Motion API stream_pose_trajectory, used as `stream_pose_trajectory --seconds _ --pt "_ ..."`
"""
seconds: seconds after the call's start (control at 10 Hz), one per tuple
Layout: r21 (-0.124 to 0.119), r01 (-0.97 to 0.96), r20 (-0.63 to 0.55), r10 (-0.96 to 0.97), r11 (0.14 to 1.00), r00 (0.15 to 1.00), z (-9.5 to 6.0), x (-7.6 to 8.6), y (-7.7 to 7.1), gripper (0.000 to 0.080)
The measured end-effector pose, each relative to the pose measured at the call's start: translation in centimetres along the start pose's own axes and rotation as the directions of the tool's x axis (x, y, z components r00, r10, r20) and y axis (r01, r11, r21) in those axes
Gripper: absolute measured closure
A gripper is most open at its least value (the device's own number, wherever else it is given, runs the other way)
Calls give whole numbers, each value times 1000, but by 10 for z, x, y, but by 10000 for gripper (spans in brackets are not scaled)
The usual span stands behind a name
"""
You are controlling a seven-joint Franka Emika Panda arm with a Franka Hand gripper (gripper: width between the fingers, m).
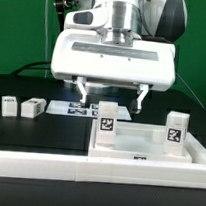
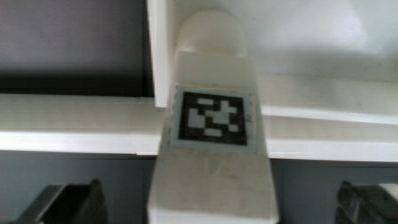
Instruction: Assemble square table
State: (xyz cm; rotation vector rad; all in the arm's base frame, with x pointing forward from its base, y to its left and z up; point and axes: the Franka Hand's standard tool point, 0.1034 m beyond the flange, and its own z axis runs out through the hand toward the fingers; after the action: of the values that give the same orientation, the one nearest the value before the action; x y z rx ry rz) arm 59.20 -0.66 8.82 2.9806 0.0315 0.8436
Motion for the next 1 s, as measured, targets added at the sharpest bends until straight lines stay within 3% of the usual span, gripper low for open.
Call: stream_pose_trajectory --seconds 0.3,0.6,0.8,1.0 --pt "11 -15 20 15 1000 1000 -17 17 10 151" --pt "26 -22 66 20 999 998 -17 15 9 151" --pt "82 -38 234 18 996 972 -11 7 1 151" --pt "115 -50 339 8 992 941 -9 8 -3 151"
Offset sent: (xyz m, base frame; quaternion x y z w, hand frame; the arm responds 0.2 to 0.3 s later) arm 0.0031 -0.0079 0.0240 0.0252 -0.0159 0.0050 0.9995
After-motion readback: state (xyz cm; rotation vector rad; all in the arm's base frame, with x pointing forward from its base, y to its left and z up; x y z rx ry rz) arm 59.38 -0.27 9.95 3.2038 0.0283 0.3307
